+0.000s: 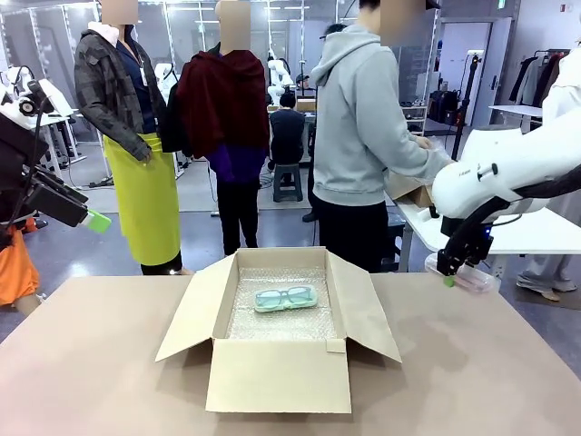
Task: Pack the glasses set securely to prepare it for shipping.
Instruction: Put the Glasses case from the right side of the table into the Package Box.
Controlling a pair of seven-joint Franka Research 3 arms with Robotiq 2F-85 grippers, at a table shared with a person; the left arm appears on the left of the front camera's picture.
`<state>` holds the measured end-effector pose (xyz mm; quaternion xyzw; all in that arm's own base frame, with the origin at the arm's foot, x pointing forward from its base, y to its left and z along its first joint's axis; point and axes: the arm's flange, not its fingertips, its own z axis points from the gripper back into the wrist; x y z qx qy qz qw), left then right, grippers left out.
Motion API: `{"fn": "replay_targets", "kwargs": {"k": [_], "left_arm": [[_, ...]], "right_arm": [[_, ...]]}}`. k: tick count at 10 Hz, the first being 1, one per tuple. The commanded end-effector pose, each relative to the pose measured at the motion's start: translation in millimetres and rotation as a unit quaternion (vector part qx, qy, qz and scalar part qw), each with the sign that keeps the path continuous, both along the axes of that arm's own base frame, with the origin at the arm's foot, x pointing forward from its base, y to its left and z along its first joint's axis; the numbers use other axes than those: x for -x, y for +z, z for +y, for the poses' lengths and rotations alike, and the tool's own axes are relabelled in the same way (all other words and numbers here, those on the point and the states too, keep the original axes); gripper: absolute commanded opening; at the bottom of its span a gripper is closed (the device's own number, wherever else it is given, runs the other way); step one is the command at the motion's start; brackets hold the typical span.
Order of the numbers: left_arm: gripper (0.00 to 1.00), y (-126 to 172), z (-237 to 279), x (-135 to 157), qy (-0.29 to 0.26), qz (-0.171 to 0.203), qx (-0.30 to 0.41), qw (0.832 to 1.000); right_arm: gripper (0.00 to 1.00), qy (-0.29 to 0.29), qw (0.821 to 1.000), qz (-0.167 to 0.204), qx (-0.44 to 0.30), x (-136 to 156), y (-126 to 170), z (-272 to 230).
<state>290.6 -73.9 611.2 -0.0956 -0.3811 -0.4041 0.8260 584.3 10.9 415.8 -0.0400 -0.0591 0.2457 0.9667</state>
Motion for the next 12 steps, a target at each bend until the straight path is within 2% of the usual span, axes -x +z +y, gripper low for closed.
{"fn": "replay_targets", "kwargs": {"k": [1,4,8,12], "left_arm": [[1.0,-0.3,0.5,0.9,-0.001,-0.001,0.001,1.0],[1.0,-0.3,0.5,0.9,-0.001,-0.001,0.001,1.0],[1.0,-0.3,0.5,0.9,-0.001,-0.001,0.001,1.0],[1.0,-0.3,0.5,0.9,-0.001,-0.001,0.001,1.0]], "right_arm": [[0.64,0.067,0.998,-0.006,0.008,27.8,10.8,10.7],[0.64,0.187,0.982,-0.006,0.02,55.2,39.2,44.4],[0.64,0.303,0.953,-0.013,0.024,73.7,63.5,126.8],[0.64,0.348,0.937,0.017,0.019,71.0,69.3,218.9]]}}
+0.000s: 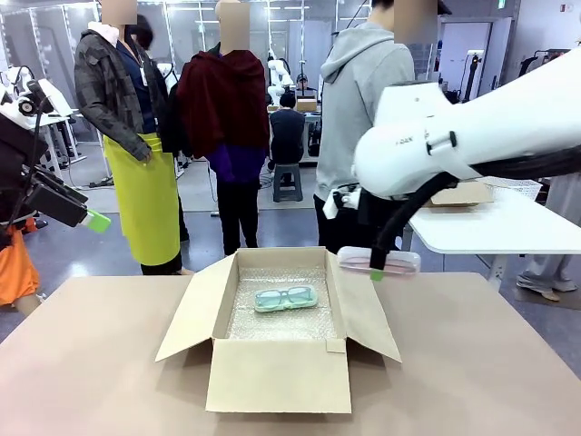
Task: Pack the glasses set securely to prepare it for shipping.
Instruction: Put the Glasses case from the right side of the table into the Package Box.
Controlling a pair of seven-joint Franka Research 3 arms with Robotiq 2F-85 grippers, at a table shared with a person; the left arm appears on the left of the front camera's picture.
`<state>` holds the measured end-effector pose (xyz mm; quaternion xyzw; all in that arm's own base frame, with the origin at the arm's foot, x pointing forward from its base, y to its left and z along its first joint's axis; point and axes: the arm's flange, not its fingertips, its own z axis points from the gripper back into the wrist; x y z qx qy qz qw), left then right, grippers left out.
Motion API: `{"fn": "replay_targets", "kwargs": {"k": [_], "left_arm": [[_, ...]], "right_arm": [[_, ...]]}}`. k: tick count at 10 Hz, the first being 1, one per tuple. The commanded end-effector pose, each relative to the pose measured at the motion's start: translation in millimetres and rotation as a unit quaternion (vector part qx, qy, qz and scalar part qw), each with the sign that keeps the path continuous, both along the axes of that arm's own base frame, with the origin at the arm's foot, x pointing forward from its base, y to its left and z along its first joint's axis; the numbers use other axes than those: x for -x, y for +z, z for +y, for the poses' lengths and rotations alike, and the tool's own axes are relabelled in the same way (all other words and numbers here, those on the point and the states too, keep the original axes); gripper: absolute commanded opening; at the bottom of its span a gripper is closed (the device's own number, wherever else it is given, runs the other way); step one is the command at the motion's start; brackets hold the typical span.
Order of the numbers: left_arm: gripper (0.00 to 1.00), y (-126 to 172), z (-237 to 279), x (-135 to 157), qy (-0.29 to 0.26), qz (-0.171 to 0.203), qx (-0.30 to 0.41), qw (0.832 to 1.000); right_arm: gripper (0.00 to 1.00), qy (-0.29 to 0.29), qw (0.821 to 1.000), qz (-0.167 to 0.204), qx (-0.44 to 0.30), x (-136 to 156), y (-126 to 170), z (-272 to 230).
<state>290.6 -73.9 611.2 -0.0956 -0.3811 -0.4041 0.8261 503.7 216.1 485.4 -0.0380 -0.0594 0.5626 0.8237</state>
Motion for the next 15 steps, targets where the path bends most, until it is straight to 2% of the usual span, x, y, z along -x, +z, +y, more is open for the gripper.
{"fn": "replay_targets", "kwargs": {"k": [1,5,8,11,15], "left_arm": [[1.0,-0.3,0.5,1.0,-0.001,-0.001,0.001,1.0],[1.0,-0.3,0.5,1.0,-0.001,-0.001,0.001,1.0],[1.0,-0.3,0.5,1.0,-0.001,-0.001,0.001,1.0],[1.0,-0.3,0.5,1.0,-0.001,-0.001,0.001,1.0],[1.0,-0.3,0.5,1.0,-0.001,-0.001,0.001,1.0]], "right_arm": [[0.64,0.019,1.0,0.016,0.009,-12.1,-6.1,42.2],[0.64,0.036,0.998,0.047,-0.012,-26.4,-42.7,114.8],[0.64,0.057,0.996,0.067,-0.026,-30.6,-65.1,150.2],[0.64,0.059,0.993,0.094,-0.028,-44.1,-100.4,165.2],[0.64,0.058,0.993,0.096,-0.021,-48.8,-143.6,168.0]]}}
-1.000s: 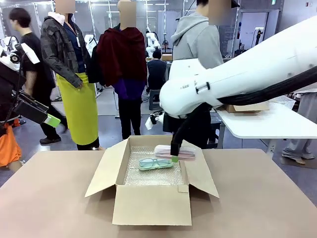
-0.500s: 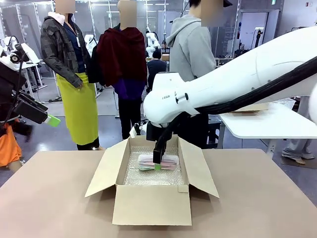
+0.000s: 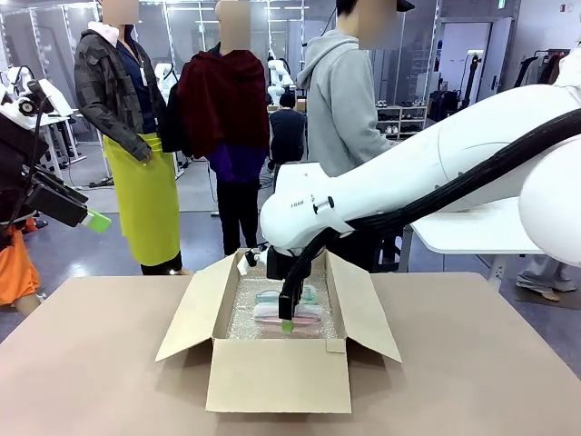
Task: Pack the glasses set securely to prepare it for shipping.
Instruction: Put the Glasses case from the right side of the table into the Package Box.
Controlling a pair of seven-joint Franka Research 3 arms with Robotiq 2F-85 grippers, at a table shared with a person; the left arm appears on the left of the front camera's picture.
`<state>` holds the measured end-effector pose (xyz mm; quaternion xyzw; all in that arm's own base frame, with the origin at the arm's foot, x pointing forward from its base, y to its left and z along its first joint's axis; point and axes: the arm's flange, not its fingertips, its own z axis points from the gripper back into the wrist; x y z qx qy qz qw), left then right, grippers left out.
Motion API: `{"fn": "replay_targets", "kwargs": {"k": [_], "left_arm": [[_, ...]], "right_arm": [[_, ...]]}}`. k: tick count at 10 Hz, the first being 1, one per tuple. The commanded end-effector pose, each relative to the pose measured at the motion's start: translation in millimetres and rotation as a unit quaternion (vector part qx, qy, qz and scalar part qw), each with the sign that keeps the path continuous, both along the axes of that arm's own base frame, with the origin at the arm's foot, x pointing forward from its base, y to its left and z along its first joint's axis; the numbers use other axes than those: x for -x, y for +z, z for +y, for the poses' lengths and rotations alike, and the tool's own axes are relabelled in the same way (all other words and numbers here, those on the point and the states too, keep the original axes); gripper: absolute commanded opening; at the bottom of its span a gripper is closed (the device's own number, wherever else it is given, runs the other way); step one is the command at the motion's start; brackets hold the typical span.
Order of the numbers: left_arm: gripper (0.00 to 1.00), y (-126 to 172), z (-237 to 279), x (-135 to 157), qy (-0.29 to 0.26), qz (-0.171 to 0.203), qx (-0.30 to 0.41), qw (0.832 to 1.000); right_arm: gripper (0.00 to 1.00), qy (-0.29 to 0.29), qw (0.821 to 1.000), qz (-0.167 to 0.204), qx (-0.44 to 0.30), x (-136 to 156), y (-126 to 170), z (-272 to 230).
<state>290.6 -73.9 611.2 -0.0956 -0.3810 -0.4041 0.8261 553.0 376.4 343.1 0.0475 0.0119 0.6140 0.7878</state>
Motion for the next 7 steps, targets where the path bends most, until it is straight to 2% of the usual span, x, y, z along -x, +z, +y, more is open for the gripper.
{"fn": "replay_targets", "kwargs": {"k": [1,2,5,7], "left_arm": [[1.0,-0.3,0.5,1.0,-0.001,-0.001,0.001,1.0],[1.0,-0.3,0.5,1.0,-0.001,-0.001,0.001,1.0],[1.0,-0.3,0.5,1.0,-0.001,-0.001,0.001,1.0],[1.0,-0.3,0.5,1.0,-0.001,-0.001,0.001,1.0]], "right_arm": [[0.64,-0.012,1.0,-0.023,0.01,0.2,-9.5,8.9],[0.64,-0.014,1.0,-0.018,0.014,-1.1,-12.3,9.8],[1.0,-0.012,1.0,-0.017,0.017,-0.4,-8.2,8.2],[1.0,-0.009,0.999,-0.023,0.027,4.4,-6.3,8.8]]}}
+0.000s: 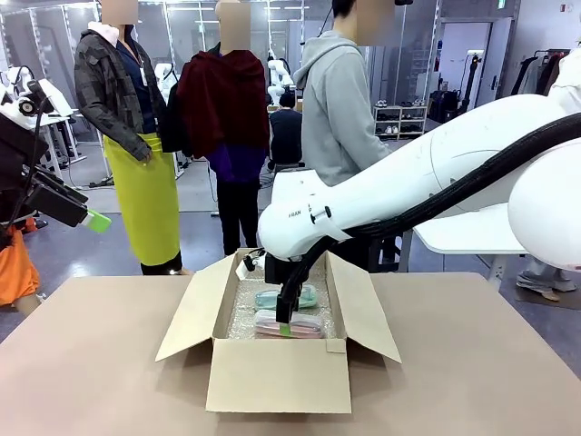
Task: Pack the glasses set securely to prepare it for shipping.
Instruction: Put the Glasses case from the right side of the table into the Package Box.
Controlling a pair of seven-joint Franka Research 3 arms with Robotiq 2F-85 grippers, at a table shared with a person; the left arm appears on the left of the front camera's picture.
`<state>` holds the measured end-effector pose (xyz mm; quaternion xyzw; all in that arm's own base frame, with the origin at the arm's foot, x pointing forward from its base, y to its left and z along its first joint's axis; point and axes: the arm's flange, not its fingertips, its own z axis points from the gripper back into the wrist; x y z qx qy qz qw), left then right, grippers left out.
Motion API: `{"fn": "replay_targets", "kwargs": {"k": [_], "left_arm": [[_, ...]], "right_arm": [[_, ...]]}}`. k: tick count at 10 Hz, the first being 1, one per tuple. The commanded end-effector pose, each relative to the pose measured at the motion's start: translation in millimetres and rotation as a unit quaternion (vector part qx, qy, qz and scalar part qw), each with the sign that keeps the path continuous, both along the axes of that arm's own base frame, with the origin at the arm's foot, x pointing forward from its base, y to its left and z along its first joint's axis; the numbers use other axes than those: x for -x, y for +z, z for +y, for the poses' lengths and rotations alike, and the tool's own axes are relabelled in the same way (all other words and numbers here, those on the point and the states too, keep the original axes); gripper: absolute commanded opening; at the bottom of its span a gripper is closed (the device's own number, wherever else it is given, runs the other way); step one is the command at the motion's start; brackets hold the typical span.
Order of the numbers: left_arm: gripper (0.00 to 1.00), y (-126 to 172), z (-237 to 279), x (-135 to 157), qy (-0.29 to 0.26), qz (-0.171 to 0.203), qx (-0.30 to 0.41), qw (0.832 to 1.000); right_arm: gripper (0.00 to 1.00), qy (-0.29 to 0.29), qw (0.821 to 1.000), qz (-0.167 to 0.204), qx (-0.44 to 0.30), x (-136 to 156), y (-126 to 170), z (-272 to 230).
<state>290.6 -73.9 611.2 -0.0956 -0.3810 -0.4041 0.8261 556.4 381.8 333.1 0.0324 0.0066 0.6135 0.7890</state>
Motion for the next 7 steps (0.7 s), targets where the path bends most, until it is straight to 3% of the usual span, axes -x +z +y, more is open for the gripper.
{"fn": "replay_targets", "kwargs": {"k": [1,2,3,7], "left_arm": [[1.0,-0.3,0.5,1.0,-0.001,-0.001,0.001,1.0],[1.0,-0.3,0.5,1.0,-0.001,-0.001,0.001,1.0],[1.0,-0.3,0.5,1.0,-0.001,-0.001,0.001,1.0],[1.0,-0.3,0.5,1.0,-0.001,-0.001,0.001,1.0]], "right_arm": [[1.0,-0.004,1.0,-0.01,0.018,11.4,7.8,3.8],[1.0,-0.01,0.999,-0.02,0.023,14.9,11.6,3.0],[1.0,0.003,1.0,-0.003,0.003,1.4,1.8,1.6],[1.0,0.003,1.0,-0.003,0.003,1.4,1.8,1.6]]}}
